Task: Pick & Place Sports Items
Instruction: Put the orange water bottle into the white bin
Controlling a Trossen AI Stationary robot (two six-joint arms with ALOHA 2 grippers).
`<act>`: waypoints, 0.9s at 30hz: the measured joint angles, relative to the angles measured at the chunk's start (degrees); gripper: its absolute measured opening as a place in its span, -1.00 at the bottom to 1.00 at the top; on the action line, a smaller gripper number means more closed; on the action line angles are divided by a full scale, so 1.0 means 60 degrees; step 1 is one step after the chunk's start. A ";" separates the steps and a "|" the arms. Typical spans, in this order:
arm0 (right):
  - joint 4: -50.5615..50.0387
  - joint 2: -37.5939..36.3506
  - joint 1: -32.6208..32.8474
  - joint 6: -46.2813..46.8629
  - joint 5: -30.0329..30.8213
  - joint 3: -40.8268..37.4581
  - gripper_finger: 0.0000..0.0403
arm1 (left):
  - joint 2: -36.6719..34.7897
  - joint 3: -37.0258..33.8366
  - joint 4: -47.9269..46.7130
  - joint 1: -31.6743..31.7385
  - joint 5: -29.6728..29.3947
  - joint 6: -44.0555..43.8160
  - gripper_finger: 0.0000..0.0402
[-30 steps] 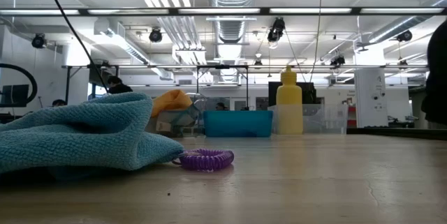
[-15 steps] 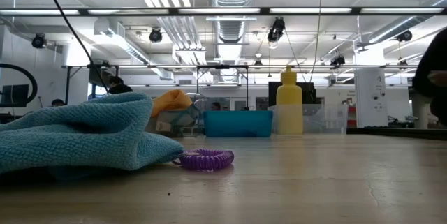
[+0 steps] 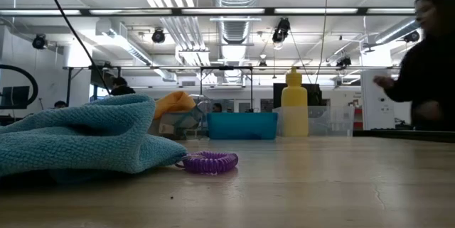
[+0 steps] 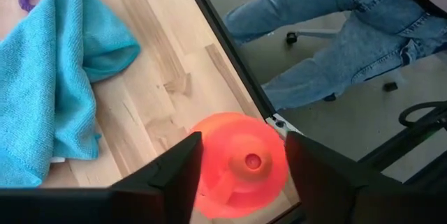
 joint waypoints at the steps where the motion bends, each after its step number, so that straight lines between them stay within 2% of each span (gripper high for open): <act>1: -0.0002 0.0000 0.0000 -0.0004 0.0000 0.0000 0.38 | 0.0000 0.0000 0.0000 0.0000 0.0006 0.0000 -0.04; 9: -0.0015 0.0000 0.0000 -0.0004 -0.0004 0.0000 0.38 | -0.0011 -0.0004 0.0029 0.0000 -0.0040 0.0153 -0.66; 11: -0.0017 0.0000 0.0000 -0.0003 -0.0004 0.0000 0.38 | -0.0011 -0.0004 0.0045 0.0004 -0.0044 0.0153 -0.76; 27: -0.0099 0.0000 0.0000 -0.0007 -0.0007 0.0000 0.38 | -0.0007 0.0018 -0.0007 0.0004 -0.0241 0.0160 -0.76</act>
